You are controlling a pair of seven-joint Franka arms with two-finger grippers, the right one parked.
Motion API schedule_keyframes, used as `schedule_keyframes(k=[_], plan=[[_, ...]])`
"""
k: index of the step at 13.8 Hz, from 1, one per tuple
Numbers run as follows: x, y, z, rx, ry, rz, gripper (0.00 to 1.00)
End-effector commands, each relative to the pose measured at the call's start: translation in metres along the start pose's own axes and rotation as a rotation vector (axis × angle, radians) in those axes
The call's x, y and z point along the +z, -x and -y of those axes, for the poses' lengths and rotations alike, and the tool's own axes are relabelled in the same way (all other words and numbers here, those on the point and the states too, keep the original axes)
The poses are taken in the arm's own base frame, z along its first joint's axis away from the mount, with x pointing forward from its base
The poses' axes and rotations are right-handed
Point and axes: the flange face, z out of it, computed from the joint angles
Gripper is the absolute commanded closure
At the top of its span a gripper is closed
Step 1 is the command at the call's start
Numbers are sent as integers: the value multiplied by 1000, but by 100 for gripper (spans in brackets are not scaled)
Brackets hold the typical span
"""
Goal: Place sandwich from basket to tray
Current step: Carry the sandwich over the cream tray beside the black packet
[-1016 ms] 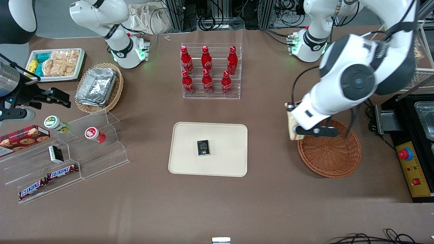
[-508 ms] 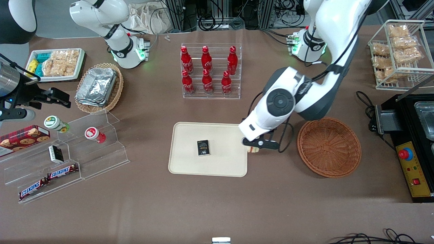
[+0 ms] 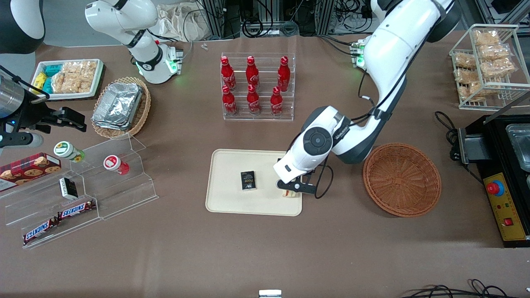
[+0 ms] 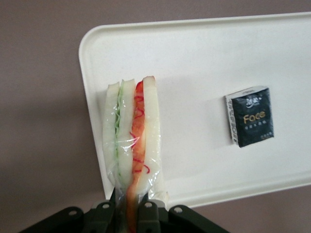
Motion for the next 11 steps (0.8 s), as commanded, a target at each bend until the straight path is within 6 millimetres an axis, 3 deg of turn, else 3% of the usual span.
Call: schedule_keyframes(k=[1, 3, 4, 5, 6, 7, 10, 11], plan=[[24, -15, -2, -20, 1, 3, 100], [36, -14, 0, -22, -1, 18, 100], [37, -15, 1, -22, -2, 19, 93], [37, -15, 2, -24, -2, 19, 79], [36, -15, 2, -25, -3, 19, 28], [33, -15, 1, -25, -4, 16, 1], [18, -11, 10, -45, -40, 70, 0], [3, -11, 16, -55, -56, 96, 0]])
